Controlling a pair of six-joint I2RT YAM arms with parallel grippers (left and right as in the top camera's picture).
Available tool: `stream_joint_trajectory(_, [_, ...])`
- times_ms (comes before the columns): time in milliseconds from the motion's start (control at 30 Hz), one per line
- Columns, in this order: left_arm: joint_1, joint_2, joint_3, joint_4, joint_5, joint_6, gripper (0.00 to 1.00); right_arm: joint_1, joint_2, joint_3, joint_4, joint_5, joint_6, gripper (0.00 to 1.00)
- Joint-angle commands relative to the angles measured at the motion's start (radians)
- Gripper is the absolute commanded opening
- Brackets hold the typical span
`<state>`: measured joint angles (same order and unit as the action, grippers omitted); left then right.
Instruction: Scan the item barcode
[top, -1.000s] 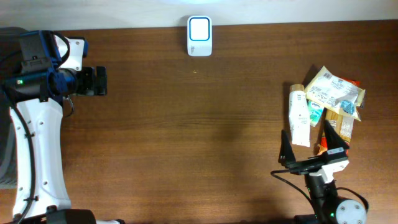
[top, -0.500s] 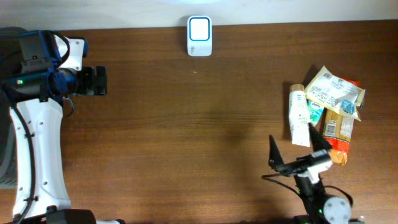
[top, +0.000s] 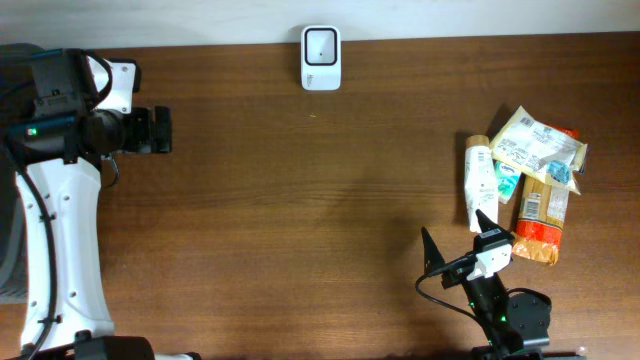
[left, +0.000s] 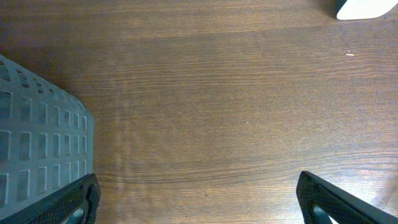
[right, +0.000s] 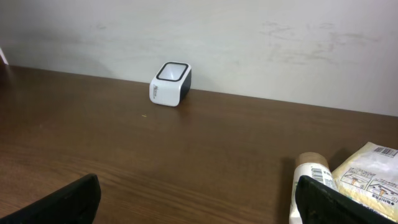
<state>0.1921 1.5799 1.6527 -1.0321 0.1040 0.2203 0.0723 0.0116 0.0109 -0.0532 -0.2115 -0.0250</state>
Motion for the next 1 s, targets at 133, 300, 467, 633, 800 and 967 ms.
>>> stream_joint_trajectory(133, [0.001, -0.012, 0.001, -0.001, 0.003, 0.013, 0.99, 0.006, -0.007, -0.005, -0.004, -0.006, 0.006, 0.99])
stream_joint_trajectory(300, [0.001, -0.012, 0.001, -0.007, 0.004, 0.012, 0.99, 0.006, -0.007, -0.005, -0.004, -0.006, 0.006, 0.99])
stream_joint_trajectory(467, [0.003, -0.023, 0.001, -0.138, 0.133, -0.071, 0.99, 0.006, -0.007, -0.005, -0.004, -0.006, 0.006, 0.99])
stream_joint_trajectory(633, [-0.001, -0.187, -0.081, -0.101, 0.137, -0.07, 0.99, 0.006, -0.007, -0.005, -0.004, -0.006, 0.006, 0.99])
stream_joint_trajectory(800, [-0.075, -0.602, -0.534, 0.264, 0.144, -0.071, 0.99, 0.006, -0.007, -0.005, -0.004, -0.006, 0.006, 0.99])
stream_joint_trajectory(967, [-0.094, -1.032, -1.041, 0.697, 0.147, -0.116, 0.99, 0.006, -0.007, -0.005, -0.004, -0.006, 0.006, 0.99])
